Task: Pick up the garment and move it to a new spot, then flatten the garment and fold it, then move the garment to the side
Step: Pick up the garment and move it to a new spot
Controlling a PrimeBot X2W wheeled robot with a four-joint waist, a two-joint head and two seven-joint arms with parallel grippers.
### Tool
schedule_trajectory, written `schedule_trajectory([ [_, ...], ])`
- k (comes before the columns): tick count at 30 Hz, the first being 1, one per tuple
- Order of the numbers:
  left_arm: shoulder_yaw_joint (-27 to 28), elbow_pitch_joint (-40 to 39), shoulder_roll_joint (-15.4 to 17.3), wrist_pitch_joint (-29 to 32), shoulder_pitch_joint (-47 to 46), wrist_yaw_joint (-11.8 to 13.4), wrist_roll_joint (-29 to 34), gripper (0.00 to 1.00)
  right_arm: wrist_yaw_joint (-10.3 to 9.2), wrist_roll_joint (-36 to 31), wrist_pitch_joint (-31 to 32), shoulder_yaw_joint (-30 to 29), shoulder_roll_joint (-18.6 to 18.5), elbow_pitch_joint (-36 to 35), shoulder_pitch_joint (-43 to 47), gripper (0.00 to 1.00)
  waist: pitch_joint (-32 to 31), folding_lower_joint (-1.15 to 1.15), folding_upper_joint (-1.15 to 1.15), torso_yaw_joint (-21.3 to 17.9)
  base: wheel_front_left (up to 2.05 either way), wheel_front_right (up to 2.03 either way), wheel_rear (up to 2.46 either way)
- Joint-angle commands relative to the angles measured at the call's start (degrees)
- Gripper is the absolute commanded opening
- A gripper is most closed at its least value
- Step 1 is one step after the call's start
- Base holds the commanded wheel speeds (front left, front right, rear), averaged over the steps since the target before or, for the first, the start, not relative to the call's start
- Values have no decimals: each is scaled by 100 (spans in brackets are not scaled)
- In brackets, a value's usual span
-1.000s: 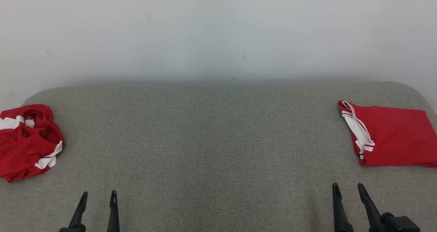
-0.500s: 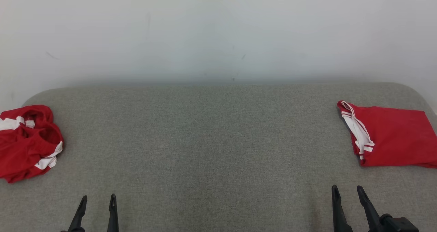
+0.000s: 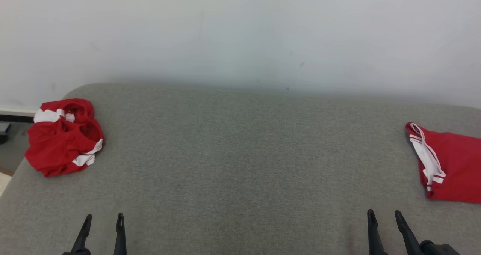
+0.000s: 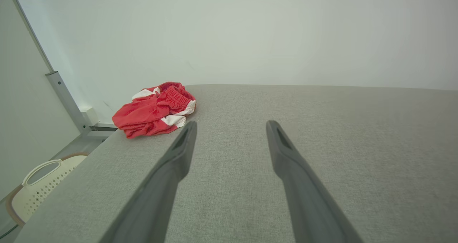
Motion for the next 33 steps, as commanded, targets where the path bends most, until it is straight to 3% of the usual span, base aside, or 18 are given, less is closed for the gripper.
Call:
schedule_trajectory([
  [1, -18, 14, 9, -11, 20, 11, 47, 100, -13, 45, -4, -25, 5, 1, 21, 100, 3, 0, 0, 309, 0, 0, 0],
  [10, 22, 53, 43, -11, -63, 69, 39, 100, -13, 54, -4, 14, 4, 36, -26, 100, 12, 0, 0, 1195, 0, 0, 0],
  [19, 109, 63, 26, -11, 93, 175, 74, 100, -13, 69, -4, 63, 4, 67, -56, 100, -22, 0, 0, 1836, 0, 0, 0],
  [33, 269, -95, -16, -11, 178, 278, -2, 100, -13, -4, -4, 226, 4, 115, -220, 100, 30, 0, 0, 2113, 0, 0, 0],
])
